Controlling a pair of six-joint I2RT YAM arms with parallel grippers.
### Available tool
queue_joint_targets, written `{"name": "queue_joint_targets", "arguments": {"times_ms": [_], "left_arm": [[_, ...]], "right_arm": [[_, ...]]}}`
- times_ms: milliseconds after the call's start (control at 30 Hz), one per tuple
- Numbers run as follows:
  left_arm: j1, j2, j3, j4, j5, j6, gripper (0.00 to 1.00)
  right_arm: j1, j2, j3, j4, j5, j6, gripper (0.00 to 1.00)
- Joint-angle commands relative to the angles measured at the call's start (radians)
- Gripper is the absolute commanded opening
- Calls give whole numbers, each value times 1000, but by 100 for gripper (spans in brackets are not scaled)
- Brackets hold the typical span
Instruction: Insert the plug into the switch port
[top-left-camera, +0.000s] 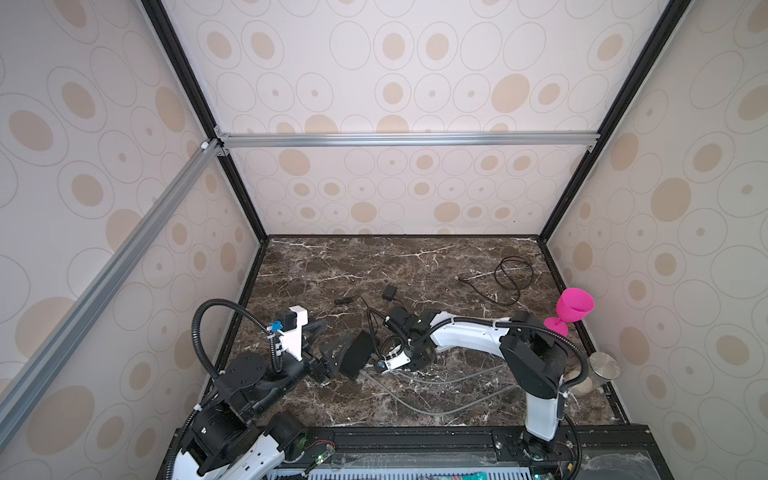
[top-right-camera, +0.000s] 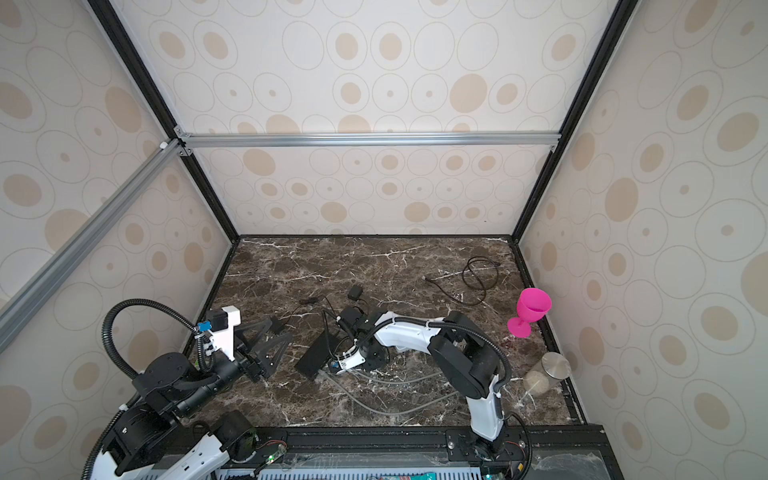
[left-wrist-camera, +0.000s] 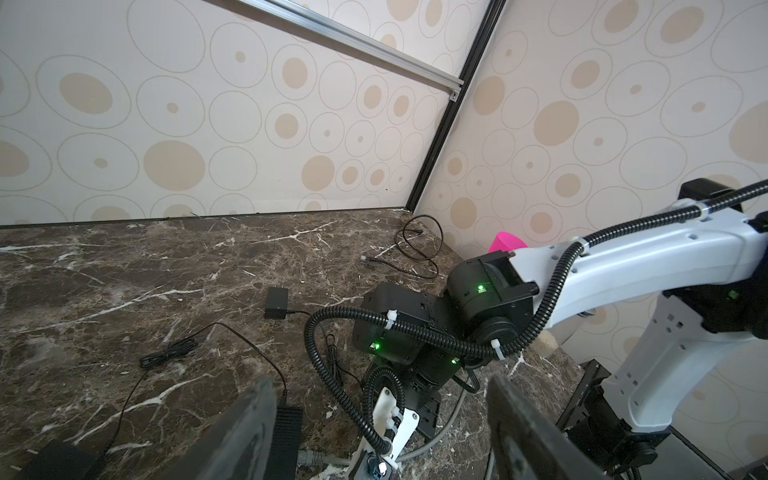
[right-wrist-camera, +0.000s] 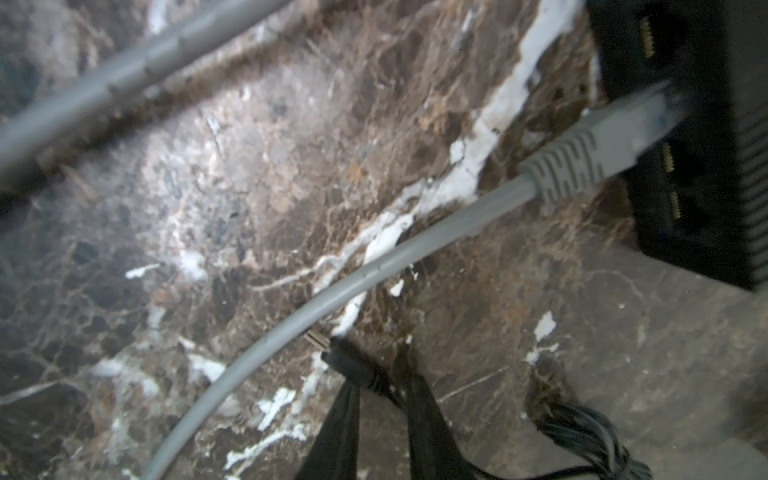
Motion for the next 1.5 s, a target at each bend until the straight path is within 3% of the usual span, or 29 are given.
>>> {"name": "queue_joint_targets", "arguments": {"times_ms": [0, 400, 500, 667, 800, 900, 967, 1100, 1267, 1467], "left_arm": [[5, 1, 5, -1, -8, 7, 80], [4, 88, -1, 11, 9, 14, 82], [4, 143, -26, 59, 74, 46, 84], [4, 227, -133, 250, 333, 148, 83], [2, 249, -179, 337, 302, 224, 81], [3, 258, -167, 318, 178, 243, 79], [2, 258, -140, 278, 113, 245, 80], [3, 195, -86, 198, 70, 225, 80], [2, 34, -98, 198, 53, 164, 79], [2, -81, -147, 207, 57, 114, 79]], "right_arm": [[-12, -23, -51, 37, -50, 64, 13], [-14, -319, -170, 2, -47, 191, 8], [-13, -385, -181, -54, -57, 217, 0], [-20, -512, -237, -75, -137, 276, 0], [-26, -592, -313, -17, -156, 340, 0], [-55, -597, -346, 39, -154, 441, 40], [-83, -562, -330, 9, -208, 455, 41], [-74, -508, -337, -12, -187, 329, 40], [-65, -453, -395, 133, -128, 122, 46], [-65, -248, -260, 116, -134, 16, 44]]}}
